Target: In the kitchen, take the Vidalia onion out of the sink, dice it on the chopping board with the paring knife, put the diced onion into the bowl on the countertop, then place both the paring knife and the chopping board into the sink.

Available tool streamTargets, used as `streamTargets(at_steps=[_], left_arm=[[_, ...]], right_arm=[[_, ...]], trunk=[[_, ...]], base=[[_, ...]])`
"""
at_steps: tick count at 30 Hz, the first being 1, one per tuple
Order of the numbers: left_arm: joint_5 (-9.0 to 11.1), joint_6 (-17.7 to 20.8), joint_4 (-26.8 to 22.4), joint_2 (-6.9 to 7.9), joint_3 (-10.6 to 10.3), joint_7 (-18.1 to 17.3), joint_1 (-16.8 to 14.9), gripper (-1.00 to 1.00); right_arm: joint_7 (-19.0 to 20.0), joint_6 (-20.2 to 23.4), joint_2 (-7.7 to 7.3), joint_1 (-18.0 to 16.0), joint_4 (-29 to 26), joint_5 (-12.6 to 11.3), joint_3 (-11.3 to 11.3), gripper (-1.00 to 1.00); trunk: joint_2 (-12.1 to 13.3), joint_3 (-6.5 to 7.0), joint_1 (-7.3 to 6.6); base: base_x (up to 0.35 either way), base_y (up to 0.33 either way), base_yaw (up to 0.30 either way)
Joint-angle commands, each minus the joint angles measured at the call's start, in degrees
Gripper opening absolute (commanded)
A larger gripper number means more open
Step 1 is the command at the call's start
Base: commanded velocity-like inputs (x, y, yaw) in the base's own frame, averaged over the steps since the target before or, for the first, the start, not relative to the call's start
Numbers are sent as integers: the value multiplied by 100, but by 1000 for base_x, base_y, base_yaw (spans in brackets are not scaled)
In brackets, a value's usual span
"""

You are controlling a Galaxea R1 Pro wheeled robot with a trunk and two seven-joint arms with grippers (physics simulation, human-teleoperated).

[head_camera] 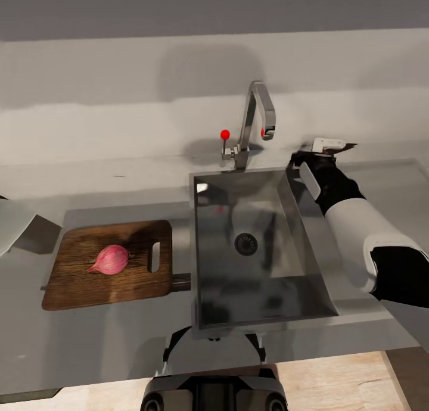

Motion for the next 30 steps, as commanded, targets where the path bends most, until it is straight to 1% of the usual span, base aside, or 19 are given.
streamTargets(at_steps=[1,2,4,6,8,9,13,19,25,30], left_arm=[[37,-39,26,-6,-48,7,-9,100],[37,-39,26,-6,-48,7,-8,100],[37,-41,26,-6,-48,7,-8,100],[37,-39,26,-6,-48,7,-8,100],[37,-37,26,-7,-48,7,-8,100],[37,-37,26,-7,-48,7,-8,100],[37,-37,26,-6,-48,7,-8,100],[37,-39,26,-6,-48,7,-8,100],[37,-35,26,-6,-48,7,-8,100],[37,-38,26,-6,-48,7,-8,100]], right_arm=[[-38,27,-3,-2,-49,-63,29,100],[-41,38,4,-2,-198,-83,28,100],[-46,57,9,-2,-341,-214,33,100],[-49,64,8,-2,-383,-297,34,100],[-53,73,7,-2,-445,-480,36,100],[-57,75,5,-2,-460,-518,36,100],[-57,77,0,-2,-480,-564,36,100],[-55,64,-64,-2,-438,-554,33,100],[-49,46,-232,-2,-383,-544,36,100],[-47,43,-276,-2,-330,-546,36,100]], trunk=[[-9,-7,3],[-9,-7,3],[-9,-7,3],[-9,-7,3],[-9,-7,3],[-9,-7,3],[-9,-7,3],[-9,-7,3],[-9,-7,3],[-9,-7,3]], base=[[0,0,0],[0,0,0],[0,0,0],[0,0,0],[0,0,0],[0,0,0],[0,0,0],[0,0,0],[0,0,0],[0,0,0]])
